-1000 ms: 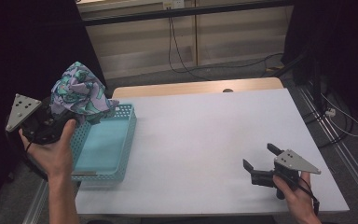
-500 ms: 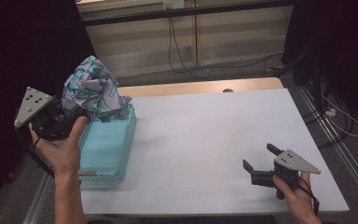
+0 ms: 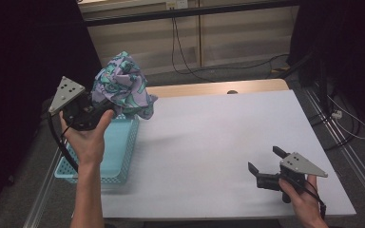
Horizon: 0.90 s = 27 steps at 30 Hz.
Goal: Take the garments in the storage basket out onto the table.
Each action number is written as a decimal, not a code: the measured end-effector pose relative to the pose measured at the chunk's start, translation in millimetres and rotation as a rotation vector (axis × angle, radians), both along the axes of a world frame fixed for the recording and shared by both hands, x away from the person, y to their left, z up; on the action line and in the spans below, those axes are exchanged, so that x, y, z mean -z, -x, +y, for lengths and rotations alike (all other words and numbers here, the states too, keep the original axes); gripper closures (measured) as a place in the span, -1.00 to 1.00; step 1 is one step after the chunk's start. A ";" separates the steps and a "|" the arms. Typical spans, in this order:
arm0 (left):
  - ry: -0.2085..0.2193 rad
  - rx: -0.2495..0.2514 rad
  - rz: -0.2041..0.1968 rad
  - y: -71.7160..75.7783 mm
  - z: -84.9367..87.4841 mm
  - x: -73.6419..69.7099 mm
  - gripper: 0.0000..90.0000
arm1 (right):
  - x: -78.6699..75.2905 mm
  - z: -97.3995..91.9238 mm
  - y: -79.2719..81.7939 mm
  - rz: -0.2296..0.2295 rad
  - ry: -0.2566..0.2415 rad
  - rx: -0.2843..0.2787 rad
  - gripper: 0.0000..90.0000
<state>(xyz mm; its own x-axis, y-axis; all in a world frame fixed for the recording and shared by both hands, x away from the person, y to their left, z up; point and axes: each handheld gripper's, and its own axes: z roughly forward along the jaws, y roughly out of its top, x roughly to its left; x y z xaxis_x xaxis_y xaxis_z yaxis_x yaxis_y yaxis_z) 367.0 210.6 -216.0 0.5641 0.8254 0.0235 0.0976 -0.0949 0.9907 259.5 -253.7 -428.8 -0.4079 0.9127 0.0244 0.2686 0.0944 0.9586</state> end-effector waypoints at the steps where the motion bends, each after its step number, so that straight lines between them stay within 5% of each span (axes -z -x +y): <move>1: 0.004 0.007 0.006 -1.5 -2.5 0.8 0.57 | -0.1 -0.2 0.2 0.000 0.000 0.001 -0.99; 27: -0.026 0.197 0.125 -28.1 -81.9 25.5 0.57 | -0.6 -1.6 1.5 -0.004 -0.002 0.000 -0.99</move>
<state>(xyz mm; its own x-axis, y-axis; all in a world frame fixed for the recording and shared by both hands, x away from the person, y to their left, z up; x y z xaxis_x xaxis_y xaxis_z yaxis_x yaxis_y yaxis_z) 395.1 128.7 -241.5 0.7141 0.6990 -0.0371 0.1968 -0.1497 0.9690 258.0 -255.3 -428.2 -0.4084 0.9125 0.0242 0.2645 0.0929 0.9599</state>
